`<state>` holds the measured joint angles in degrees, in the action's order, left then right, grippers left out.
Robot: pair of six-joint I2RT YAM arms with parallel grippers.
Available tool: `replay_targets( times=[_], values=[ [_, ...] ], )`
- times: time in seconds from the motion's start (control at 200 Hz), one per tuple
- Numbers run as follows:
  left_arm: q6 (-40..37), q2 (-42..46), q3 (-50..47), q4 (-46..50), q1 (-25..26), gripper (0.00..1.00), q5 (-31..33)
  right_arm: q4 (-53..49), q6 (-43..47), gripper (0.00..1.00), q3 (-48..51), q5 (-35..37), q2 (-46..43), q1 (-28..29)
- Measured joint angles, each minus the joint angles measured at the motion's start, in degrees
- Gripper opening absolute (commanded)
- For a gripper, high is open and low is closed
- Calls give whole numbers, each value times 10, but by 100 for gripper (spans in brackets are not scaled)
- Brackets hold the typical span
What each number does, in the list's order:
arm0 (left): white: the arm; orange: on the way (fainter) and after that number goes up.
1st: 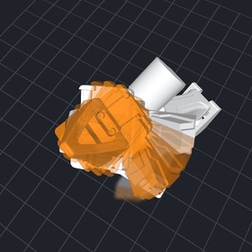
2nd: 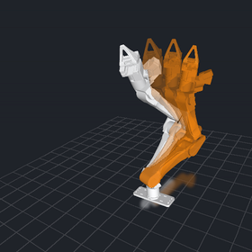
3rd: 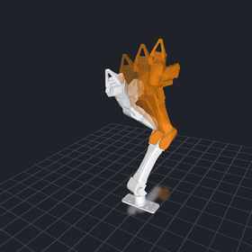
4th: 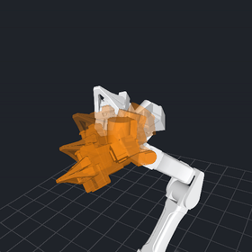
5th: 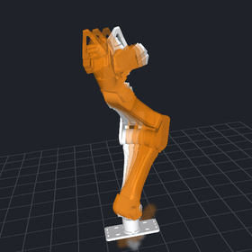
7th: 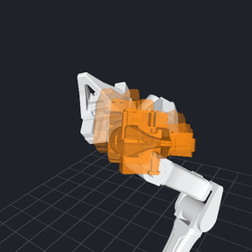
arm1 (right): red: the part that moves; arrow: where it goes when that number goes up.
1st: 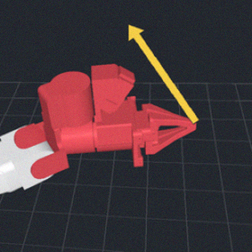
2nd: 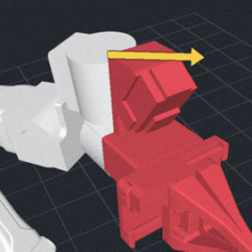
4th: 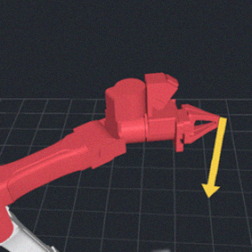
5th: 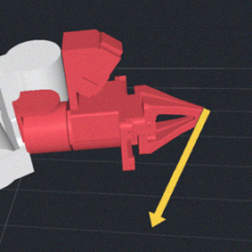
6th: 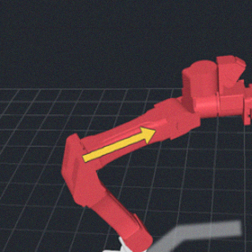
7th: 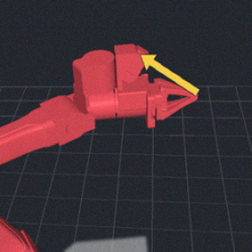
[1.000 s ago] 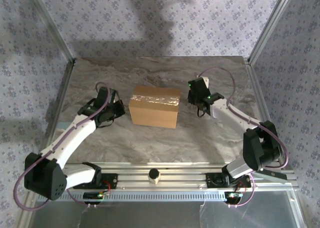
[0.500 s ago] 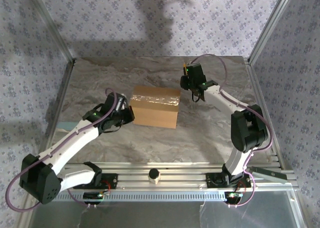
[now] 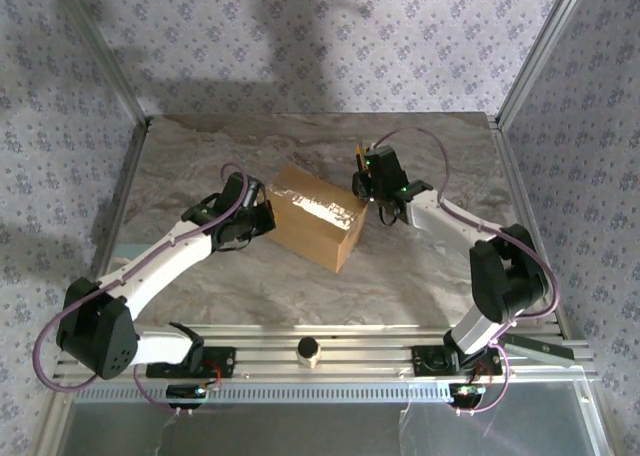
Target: Unpack the express box
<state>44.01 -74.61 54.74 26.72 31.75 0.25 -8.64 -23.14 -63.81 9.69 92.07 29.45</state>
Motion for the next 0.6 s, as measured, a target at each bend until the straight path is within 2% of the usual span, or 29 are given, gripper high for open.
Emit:
replay_targets(
  times=[0.25,0.325,0.6],
  values=[
    [0,-9,31,0,-10,0,5,-30,-26,0,40,9,-42,30],
    [3,-9,59,7,-11,7,7,-40,-28,0,40,17,-47,29],
    [56,-9,196,49,-18,15,7,-83,-30,0,40,32,-78,10]
  ],
)
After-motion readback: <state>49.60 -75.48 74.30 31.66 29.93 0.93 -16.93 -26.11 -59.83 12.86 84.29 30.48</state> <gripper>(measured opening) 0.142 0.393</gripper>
